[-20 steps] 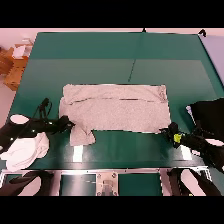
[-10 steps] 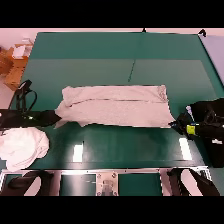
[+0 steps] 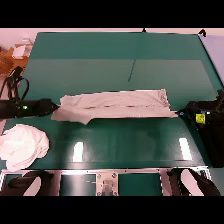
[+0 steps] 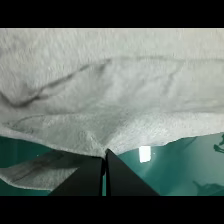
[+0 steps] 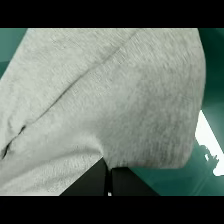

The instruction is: Fold the shirts.

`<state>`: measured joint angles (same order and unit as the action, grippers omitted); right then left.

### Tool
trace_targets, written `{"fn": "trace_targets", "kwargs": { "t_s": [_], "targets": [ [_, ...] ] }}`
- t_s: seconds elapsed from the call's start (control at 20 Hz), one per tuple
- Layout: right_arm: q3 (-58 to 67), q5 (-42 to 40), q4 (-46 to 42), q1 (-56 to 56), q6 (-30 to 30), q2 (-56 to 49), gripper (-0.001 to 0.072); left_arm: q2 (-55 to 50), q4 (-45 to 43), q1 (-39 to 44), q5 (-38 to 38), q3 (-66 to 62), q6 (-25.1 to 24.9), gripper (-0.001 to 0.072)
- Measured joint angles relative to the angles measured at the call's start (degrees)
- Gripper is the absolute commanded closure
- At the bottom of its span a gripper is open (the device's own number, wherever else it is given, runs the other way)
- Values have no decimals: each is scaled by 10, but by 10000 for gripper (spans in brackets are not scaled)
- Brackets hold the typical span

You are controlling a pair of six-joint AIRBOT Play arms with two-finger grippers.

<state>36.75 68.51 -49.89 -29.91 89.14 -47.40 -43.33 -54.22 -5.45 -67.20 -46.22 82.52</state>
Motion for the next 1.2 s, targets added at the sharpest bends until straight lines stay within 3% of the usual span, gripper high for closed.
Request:
{"fn": "trace_targets", "kwargs": {
  "t_s": [0.45, 0.5, 0.55, 0.6, 0.65, 0.8, 0.95, 1.05, 1.1, 1.2],
  "targets": [
    [226, -88, 31, 102, -12, -315, 682, -290, 91, 0, 87, -176, -90, 684],
    [257, -91, 32, 110, -12, -356, 536, -329, 107, 0, 94, -197, -105, 625],
    [289, -95, 33, 116, -12, -397, 361, -365, 128, 0, 105, -216, -116, 263],
    [320, -97, 37, 121, -13, -432, 330, -395, 144, 0, 113, -230, -124, 12],
    [353, -99, 40, 123, -13, -465, 329, -423, 164, 0, 126, -244, -130, -13],
    [447, -72, 44, 109, -21, -519, 205, -464, 207, -5, 150, -273, -142, -13],
    [521, 6, 27, 70, -59, -540, 123, -475, 228, -29, 123, -305, -147, -13],
    [538, 61, 1, 43, -90, -549, 116, -478, 233, -45, 83, -322, -148, 1],
    [537, 83, -9, 33, -106, -554, 115, -480, 235, -51, 62, -327, -149, 145],
    [521, 117, -23, 20, -145, -563, 116, -480, 238, -56, 24, -334, -150, 634]
  ]
}}
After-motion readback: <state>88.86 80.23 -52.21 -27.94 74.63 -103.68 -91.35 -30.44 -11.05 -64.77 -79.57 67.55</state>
